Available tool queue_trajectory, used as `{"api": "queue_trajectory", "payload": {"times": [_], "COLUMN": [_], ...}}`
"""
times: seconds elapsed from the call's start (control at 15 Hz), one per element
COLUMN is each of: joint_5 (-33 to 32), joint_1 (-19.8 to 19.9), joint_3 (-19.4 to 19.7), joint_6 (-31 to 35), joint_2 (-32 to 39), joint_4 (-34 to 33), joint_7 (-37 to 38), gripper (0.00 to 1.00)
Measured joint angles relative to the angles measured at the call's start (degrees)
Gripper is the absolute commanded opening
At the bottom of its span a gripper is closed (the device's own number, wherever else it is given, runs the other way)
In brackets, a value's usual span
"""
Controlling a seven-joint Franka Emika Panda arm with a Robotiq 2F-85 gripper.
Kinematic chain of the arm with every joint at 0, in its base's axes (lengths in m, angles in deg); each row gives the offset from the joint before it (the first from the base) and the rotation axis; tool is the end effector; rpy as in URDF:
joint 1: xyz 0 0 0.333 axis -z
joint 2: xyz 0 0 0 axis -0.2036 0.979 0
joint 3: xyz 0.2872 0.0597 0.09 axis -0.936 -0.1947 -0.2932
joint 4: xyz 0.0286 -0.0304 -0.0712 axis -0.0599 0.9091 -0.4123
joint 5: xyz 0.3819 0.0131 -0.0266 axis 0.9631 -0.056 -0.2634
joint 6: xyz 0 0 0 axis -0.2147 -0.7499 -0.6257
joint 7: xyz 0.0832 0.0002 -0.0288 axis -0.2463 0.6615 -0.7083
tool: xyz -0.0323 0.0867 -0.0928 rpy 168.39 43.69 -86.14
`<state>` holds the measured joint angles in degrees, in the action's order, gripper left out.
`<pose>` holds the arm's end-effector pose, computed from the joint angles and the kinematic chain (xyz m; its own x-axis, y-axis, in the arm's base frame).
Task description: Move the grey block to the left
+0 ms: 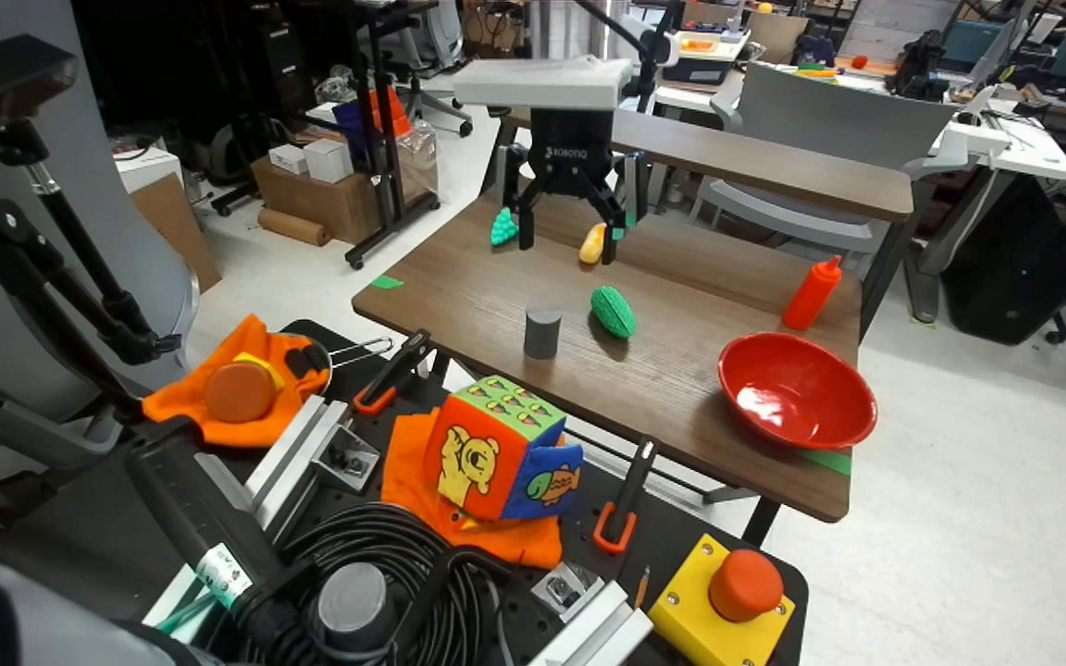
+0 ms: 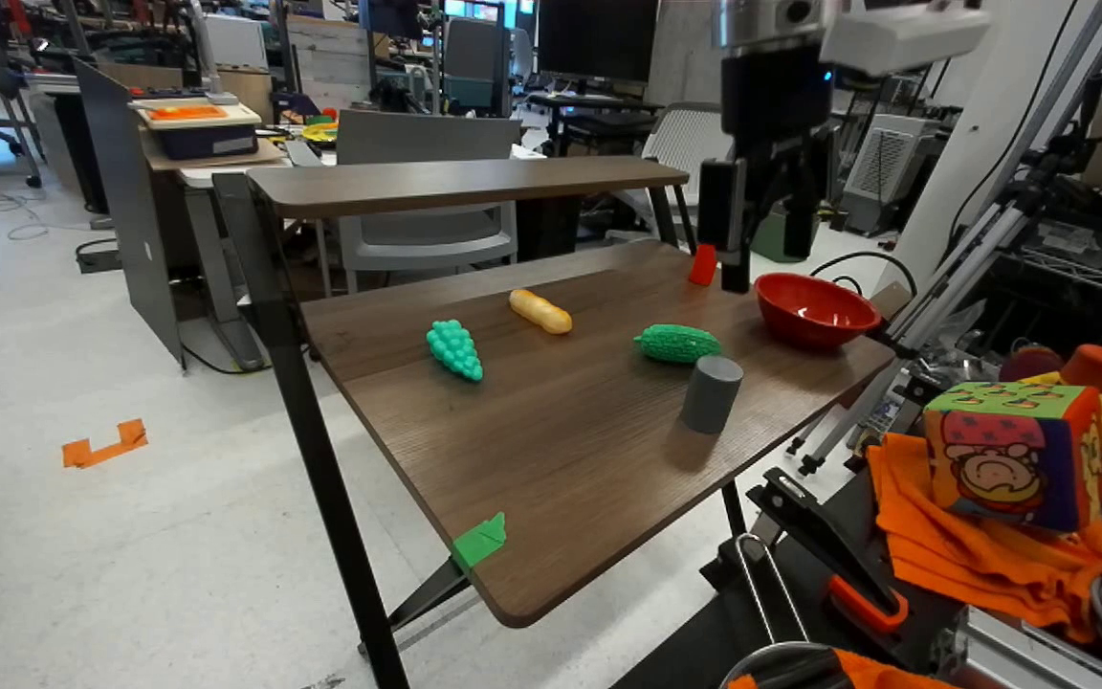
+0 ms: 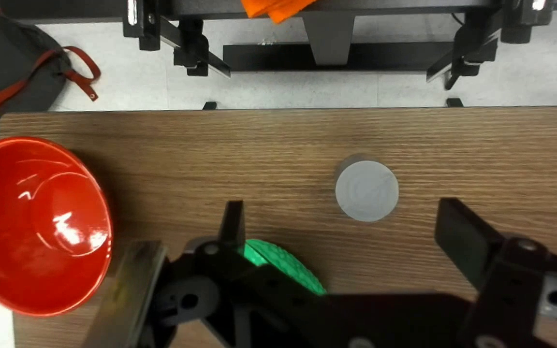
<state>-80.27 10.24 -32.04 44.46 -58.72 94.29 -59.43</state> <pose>0.4913 0.0593 0.2077 0.9746 0.0441 -0.2196 0.0855 -0.9794 0.1830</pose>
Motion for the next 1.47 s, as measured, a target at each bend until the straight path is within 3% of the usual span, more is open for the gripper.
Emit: {"api": "queue_trajectory", "payload": {"times": [0.6, 0.67, 0.73, 1.2, 1.47], "joint_5": [0.01, 0.01, 0.01, 0.01, 0.04], "joint_1": [-5.04, -5.54, -6.0, -7.84, -9.21], "joint_3": [2.91, 3.11, 3.27, 3.87, 3.76], "joint_6": [-4.25, -5.08, -6.0, -9.7, -11.51], "joint_2": [17.3, 18.38, 19.34, 23.41, 23.42], "joint_4": [-11.74, -12.76, -13.74, -18.21, -20.0], "joint_7": [-1.46, -1.46, -1.48, -1.48, -1.48], "gripper": [1.0, 0.9, 0.74, 0.2, 0.2]}}
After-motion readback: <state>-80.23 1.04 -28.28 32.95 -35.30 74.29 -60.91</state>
